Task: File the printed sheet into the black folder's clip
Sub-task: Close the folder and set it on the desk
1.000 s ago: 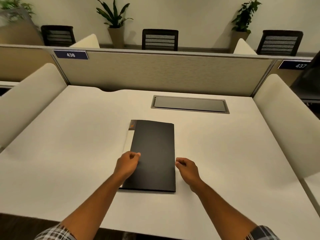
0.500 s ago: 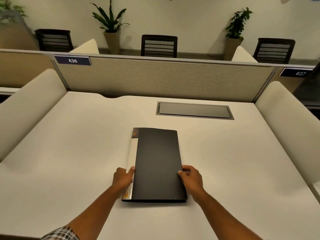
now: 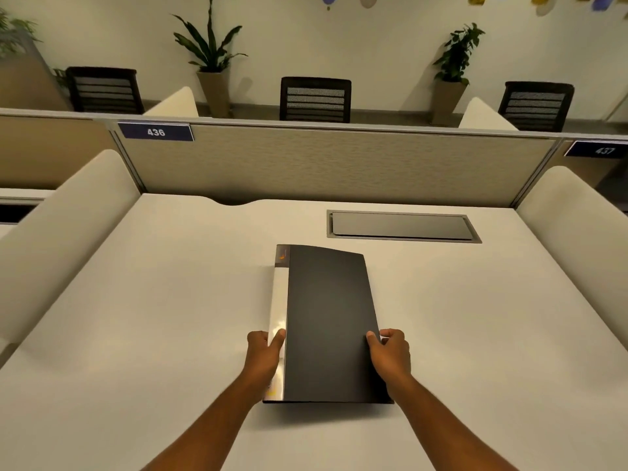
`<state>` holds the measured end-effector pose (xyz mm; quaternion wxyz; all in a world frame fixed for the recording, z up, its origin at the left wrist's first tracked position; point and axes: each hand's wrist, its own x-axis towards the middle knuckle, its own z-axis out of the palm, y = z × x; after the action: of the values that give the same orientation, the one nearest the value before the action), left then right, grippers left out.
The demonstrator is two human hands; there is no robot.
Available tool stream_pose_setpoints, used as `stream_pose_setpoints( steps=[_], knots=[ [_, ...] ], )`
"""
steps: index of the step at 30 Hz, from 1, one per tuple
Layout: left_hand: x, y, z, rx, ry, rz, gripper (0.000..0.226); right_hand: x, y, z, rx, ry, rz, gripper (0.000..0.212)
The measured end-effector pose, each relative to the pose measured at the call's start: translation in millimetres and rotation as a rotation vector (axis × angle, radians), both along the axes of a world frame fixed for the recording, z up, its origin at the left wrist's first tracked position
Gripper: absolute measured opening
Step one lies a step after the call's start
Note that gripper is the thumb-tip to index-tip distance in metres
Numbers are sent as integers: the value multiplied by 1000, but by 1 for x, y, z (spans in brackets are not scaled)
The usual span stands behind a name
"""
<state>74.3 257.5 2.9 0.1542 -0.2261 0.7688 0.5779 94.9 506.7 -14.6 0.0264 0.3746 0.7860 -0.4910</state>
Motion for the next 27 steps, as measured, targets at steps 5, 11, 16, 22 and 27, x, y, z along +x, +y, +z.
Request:
stream_pose_setpoints(
  steps=[5,11,16,22,27],
  knots=[
    [-24,-24,1,6,24,8,38,-21,-27,4,-132,41,14,48],
    [-59,-49,3,72,162,42,37,-61,-61,14,-19,158,29,39],
    [-97,-68,7,34,273,2,42,-106,-84,22,-20,167,1,36],
    [-157,-85,-2,-62,267,5,43,-171,-102,22,-2,150,-12,29],
    [-208,-90,-16,-190,280,-8,48,-219,-106,14,48,129,25,19]
  ],
)
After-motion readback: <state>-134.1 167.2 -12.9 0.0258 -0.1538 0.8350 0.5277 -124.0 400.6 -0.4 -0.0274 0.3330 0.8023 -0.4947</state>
